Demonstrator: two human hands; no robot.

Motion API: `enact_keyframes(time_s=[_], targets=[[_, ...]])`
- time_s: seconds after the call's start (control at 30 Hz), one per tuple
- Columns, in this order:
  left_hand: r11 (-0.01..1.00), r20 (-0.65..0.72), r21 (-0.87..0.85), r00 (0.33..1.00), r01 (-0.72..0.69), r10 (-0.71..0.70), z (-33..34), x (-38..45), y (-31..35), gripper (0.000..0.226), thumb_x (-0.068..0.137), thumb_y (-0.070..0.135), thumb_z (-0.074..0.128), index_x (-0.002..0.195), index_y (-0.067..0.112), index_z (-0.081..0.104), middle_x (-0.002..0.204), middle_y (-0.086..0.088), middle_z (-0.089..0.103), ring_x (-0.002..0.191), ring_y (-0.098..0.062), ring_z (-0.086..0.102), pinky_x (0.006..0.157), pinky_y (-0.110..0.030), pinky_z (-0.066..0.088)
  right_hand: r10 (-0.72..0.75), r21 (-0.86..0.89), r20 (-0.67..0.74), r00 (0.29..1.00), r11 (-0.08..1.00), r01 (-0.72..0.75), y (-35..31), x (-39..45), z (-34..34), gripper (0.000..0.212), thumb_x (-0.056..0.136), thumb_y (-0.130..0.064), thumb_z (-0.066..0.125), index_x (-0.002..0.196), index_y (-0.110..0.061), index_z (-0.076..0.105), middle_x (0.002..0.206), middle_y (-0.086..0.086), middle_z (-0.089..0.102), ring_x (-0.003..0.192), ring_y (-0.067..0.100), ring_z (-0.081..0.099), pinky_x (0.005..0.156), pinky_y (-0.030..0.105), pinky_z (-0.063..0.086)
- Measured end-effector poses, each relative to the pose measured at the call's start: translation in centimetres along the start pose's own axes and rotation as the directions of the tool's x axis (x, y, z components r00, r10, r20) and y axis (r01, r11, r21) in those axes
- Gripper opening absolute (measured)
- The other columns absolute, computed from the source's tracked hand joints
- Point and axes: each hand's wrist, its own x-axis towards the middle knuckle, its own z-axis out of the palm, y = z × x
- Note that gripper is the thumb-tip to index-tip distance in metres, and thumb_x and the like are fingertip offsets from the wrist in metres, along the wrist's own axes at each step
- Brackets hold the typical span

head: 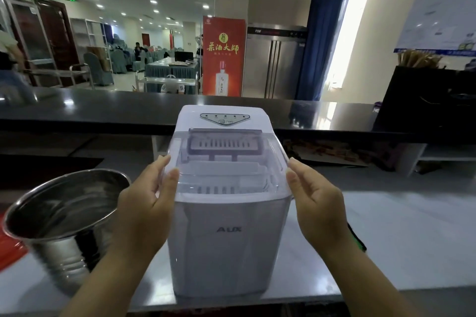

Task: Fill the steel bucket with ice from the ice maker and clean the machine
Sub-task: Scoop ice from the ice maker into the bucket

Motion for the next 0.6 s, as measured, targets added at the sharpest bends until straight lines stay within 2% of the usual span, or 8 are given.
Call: enact_keyframes(time_s=[0.03,0.1,0.27,0.37,0.43,0.6], targets=[[1.000,0.007,0.024,1.000,-0.003,0.003,0.1,-0.2,-0.1,0.048,0.093,0.042,0.050,0.132,0.014,0.054,0.127,-0.001,0.061,0.113,-0.008,0.053,0.089,-0.022,0.040,0.017,-0.019,0.010,1.000,1.000,-0.017,0.4,-0.1,0.1,0.040,0.092,-0.029,0.052,0.126,-0.010,0.060,0.119,-0.013,0.057,0.110,-0.008,0.053,0.090,0.000,0.037],[0.997,0.004,0.072,1.000,-0.018,0.018,0.3,-0.4,-0.3,0.039,0.095,0.027,0.053,0.130,0.009,0.055,0.134,-0.007,0.056,0.114,-0.005,0.044,0.095,-0.022,0.034,0.014,-0.060,0.006,1.000,0.998,-0.013,0.8,-0.2,0.3,0.033,0.091,-0.020,0.058,0.122,-0.008,0.063,0.118,-0.011,0.057,0.112,-0.003,0.053,0.092,0.000,0.037],[0.992,-0.002,0.114,0.998,-0.058,0.059,0.3,-0.5,-0.5,0.032,0.093,0.018,0.057,0.122,0.004,0.061,0.130,-0.010,0.057,0.115,-0.006,0.044,0.097,-0.024,0.033,-0.064,-0.159,-0.020,0.998,0.985,0.060,0.8,0.0,0.4,0.022,0.089,-0.013,0.063,0.109,-0.006,0.070,0.111,-0.006,0.063,0.106,0.000,0.055,0.092,0.008,0.041],[0.995,-0.015,0.085,0.998,-0.058,0.059,0.0,-0.4,-0.7,0.035,0.089,0.026,0.061,0.117,0.006,0.065,0.119,0.002,0.059,0.113,-0.009,0.051,0.094,-0.025,0.038,-0.134,-0.209,-0.026,0.991,0.970,0.125,0.4,0.5,0.1,0.011,0.086,-0.009,0.066,0.095,-0.006,0.073,0.097,-0.004,0.066,0.095,-0.004,0.055,0.085,0.001,0.039],[0.996,-0.015,0.075,0.999,-0.042,0.043,-0.4,-0.1,-0.8,0.030,0.089,0.024,0.063,0.114,0.007,0.066,0.114,0.002,0.062,0.106,-0.015,0.059,0.088,-0.028,0.045,-0.184,-0.238,-0.038,0.982,0.956,0.170,0.0,0.9,0.0,0.006,0.086,-0.008,0.067,0.089,-0.007,0.072,0.087,-0.006,0.065,0.086,-0.004,0.053,0.077,-0.002,0.038],[0.995,-0.053,0.082,0.997,-0.058,0.063,-1.8,0.7,-0.3,0.017,0.087,0.015,0.064,0.104,0.016,0.065,0.096,0.007,0.063,0.090,-0.014,0.062,0.077,-0.020,0.045,-0.214,-0.183,-0.047,0.976,0.962,0.202,-1.6,2.2,0.5,0.006,0.088,-0.016,0.065,0.086,-0.013,0.069,0.080,-0.010,0.063,0.076,0.001,0.058,0.075,0.012,0.047]])
